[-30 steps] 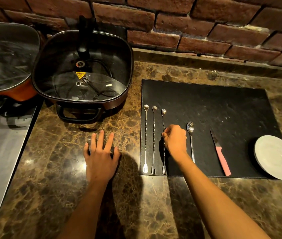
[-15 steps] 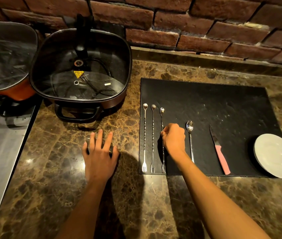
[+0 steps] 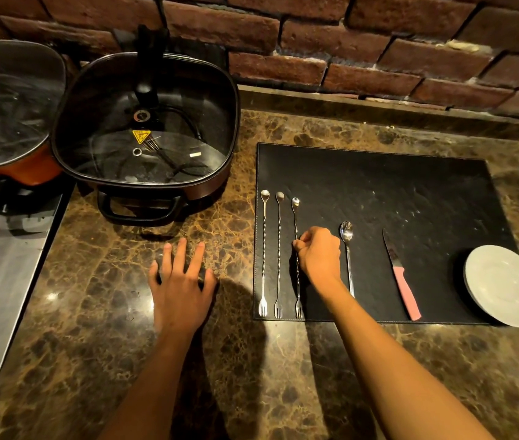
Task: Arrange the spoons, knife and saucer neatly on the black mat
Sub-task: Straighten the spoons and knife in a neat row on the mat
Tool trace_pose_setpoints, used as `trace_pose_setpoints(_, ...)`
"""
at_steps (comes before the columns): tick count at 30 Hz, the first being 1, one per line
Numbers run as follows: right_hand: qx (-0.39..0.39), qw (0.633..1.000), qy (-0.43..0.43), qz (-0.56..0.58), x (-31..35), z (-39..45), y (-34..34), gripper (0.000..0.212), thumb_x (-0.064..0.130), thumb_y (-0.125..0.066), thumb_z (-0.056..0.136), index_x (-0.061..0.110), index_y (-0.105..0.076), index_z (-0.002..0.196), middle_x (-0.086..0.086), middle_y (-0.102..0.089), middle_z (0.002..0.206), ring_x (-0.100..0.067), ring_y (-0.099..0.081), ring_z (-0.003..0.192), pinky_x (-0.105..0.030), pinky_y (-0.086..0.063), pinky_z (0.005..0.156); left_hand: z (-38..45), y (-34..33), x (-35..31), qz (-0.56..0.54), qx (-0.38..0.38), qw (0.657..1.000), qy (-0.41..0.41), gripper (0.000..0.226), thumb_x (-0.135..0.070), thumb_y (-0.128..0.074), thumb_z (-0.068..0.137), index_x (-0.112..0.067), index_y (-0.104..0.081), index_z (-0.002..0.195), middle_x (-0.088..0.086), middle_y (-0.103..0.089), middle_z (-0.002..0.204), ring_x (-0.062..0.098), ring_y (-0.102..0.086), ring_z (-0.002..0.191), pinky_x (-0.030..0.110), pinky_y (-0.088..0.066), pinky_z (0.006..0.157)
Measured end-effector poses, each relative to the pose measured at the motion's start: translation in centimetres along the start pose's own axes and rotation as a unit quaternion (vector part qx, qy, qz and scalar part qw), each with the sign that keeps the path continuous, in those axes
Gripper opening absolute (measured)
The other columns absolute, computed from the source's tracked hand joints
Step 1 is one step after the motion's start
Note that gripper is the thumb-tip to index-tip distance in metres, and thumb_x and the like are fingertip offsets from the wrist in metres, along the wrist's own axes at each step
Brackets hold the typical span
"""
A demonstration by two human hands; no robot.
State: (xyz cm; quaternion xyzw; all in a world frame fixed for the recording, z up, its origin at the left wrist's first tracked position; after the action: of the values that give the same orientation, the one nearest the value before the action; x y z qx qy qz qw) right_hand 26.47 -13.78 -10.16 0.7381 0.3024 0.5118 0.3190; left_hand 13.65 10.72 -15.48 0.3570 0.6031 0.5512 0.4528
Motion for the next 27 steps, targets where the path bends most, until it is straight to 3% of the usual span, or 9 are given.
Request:
trace_pose_setpoints(4,-0.036,0.999,-0.014,0.038,-1.8,-0.3,2.2,0.013,0.017,-0.065,0.087,0.007,-0.069,0.08,-0.011,-0.072,0.078,-0.029,-0.068,0.079,-0.033,-0.051,0.072,0.0,-0.2,0.1,0.001,-0.005,1.0,-0.002,0.058,-0.048,-0.034,0.098,-0.032,-0.04,0.153,0.007,-0.038,0.163,0.03,-0.029,0.153,0.056,-0.027,0.119)
trace_pose_setpoints(9,-0.072,0.995,-0.044,0.052,-6.0,-0.6,6.4,0.01,0.009,-0.061,0.085,0.006,-0.069,0.081,-0.015,-0.074,0.082,-0.032,-0.07,0.083,-0.04,-0.056,0.079,-0.1,-0.6,0.4,0.001,-0.02,1.0,-0.013,0.055,-0.044,-0.038,0.099,-0.028,-0.046,0.151,0.009,-0.041,0.162,0.031,-0.034,0.152,0.057,-0.027,0.119)
trace_pose_setpoints(14,-0.015,0.998,-0.056,0.022,-8.6,-1.4,7.3,0.008,0.011,-0.065,0.086,0.003,-0.067,0.087,-0.018,-0.073,0.088,-0.034,-0.068,0.089,-0.034,-0.048,0.077,-1.6,0.8,-2.1,-0.065,-0.092,0.993,-0.021,0.051,-0.034,-0.048,0.096,-0.018,-0.055,0.144,0.017,-0.044,0.157,0.034,-0.04,0.146,0.056,-0.032,0.115)
trace_pose_setpoints(16,0.0,0.998,-0.058,0.013,-8.9,-1.7,7.2,0.011,0.014,-0.066,0.086,0.004,-0.067,0.09,-0.019,-0.073,0.092,-0.035,-0.067,0.092,-0.035,-0.049,0.079,-4.1,1.3,-6.0,-0.099,-0.125,0.982,-0.103,0.052,-0.03,-0.053,0.092,-0.016,-0.055,0.142,0.019,-0.045,0.153,0.035,-0.042,0.143,0.055,-0.036,0.112)
trace_pose_setpoints(19,0.003,0.999,-0.051,-0.005,-8.7,-1.8,7.0,0.015,0.017,-0.067,0.087,0.003,-0.066,0.093,-0.02,-0.072,0.096,-0.037,-0.067,0.096,-0.038,-0.051,0.08,-10.6,0.7,-14.1,-0.11,-0.057,0.936,-0.33,0.056,-0.032,-0.056,0.085,-0.019,-0.056,0.139,0.014,-0.043,0.151,0.031,-0.042,0.14,0.048,-0.034,0.11)
trace_pose_setpoints(21,0.001,0.999,-0.043,-0.03,-8.4,-1.8,6.8,0.017,0.019,-0.067,0.087,0.004,-0.066,0.093,-0.022,-0.071,0.098,-0.039,-0.066,0.097,-0.038,-0.05,0.077,-13.9,-0.1,-18.2,-0.085,0.029,0.903,-0.421,0.057,-0.039,-0.057,0.083,-0.025,-0.057,0.138,0.006,-0.045,0.151,0.026,-0.041,0.141,0.041,-0.027,0.114)
trace_pose_setpoints(23,-0.004,0.998,-0.033,-0.055,-8.0,-1.9,6.7,0.018,0.02,-0.067,0.087,0.004,-0.065,0.094,-0.024,-0.07,0.099,-0.042,-0.066,0.096,-0.038,-0.05,0.074,-15.1,-0.7,-20.1,-0.053,0.107,0.89,-0.441,0.058,-0.05,-0.056,0.085,-0.031,-0.055,0.14,0.001,-0.048,0.155,0.023,-0.042,0.146,0.04,-0.024,0.118)
trace_pose_setpoints(27,-0.016,0.997,-0.023,-0.077,-8.0,-1.6,6.5,0.015,0.017,-0.065,0.088,0.004,-0.065,0.096,-0.025,-0.068,0.1,-0.045,-0.066,0.094,-0.041,-0.052,0.072,-15.0,-1.6,-20.7,0.011,0.178,0.881,-0.438,0.057,-0.057,-0.049,0.091,-0.033,-0.052,0.143,0.002,-0.046,0.158,0.023,-0.035,0.152,0.048,-0.02,0.119)
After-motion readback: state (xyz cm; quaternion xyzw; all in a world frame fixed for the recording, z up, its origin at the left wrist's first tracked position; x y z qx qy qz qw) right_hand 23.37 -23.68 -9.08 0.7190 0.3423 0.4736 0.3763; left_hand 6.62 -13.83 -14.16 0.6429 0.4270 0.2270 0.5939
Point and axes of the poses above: each hand's wrist, its own z-axis towards the middle knuckle, its own y-axis out of the back of the hand, x = y × z, the point moved 4 cm from there along z, towards the middle knuckle
